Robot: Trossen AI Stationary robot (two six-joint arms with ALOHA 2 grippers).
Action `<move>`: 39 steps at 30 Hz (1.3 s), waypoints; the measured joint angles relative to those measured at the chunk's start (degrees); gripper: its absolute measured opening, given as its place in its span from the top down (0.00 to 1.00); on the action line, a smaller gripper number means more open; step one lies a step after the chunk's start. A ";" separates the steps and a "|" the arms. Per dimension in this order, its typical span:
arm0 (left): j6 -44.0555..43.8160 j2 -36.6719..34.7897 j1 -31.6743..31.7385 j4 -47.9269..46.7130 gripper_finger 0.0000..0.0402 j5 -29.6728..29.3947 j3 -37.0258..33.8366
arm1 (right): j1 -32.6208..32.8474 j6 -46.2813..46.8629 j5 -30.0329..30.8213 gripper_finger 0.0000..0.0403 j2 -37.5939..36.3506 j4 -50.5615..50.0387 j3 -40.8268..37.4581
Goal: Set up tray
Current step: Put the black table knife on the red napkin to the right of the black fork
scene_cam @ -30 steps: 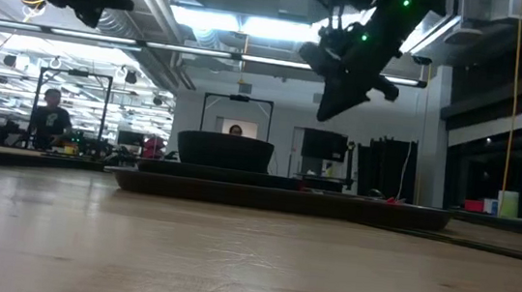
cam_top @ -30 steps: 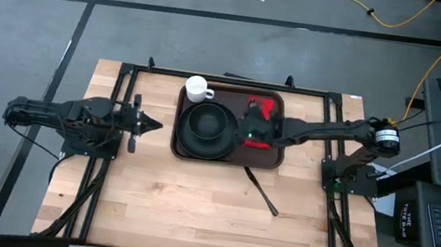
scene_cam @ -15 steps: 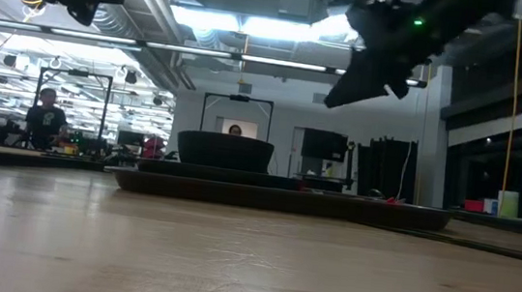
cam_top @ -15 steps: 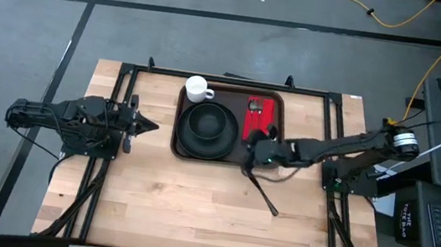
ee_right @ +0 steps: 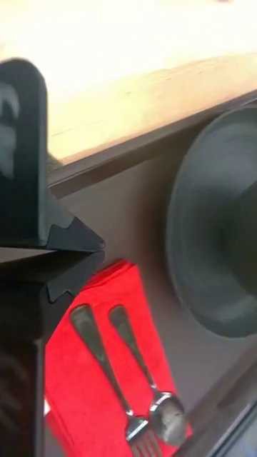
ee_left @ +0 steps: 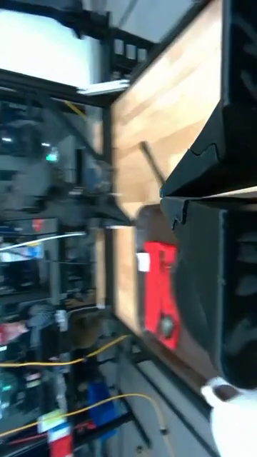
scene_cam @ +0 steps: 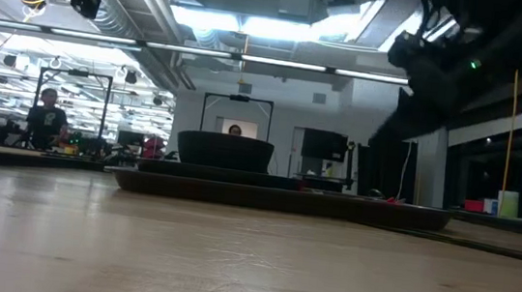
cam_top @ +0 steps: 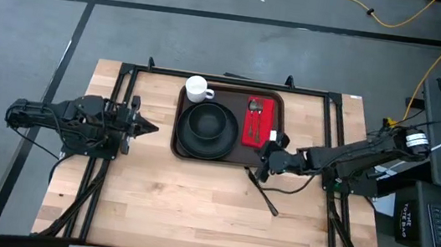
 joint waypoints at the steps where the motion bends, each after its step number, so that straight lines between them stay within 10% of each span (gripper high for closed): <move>1: 0.01 -0.02 0.00 1.49 0.99 0.00 0.00 | 0.01 0.13 -0.02 0.97 0.17 0.20 -0.45; 13: 1.89 3.39 0.00 4.63 0.99 0.15 0.00 | 5.43 2.10 -8.00 0.97 -0.43 2.45 2.02; 23: 0.34 23.43 0.00 18.37 0.99 0.15 0.00 | 16.75 16.71 -1.41 0.98 -0.43 -12.00 8.03; 39: -2.75 45.82 -5.63 26.98 0.99 -5.49 7.46 | 30.14 42.49 -6.85 0.99 -0.39 -38.36 16.77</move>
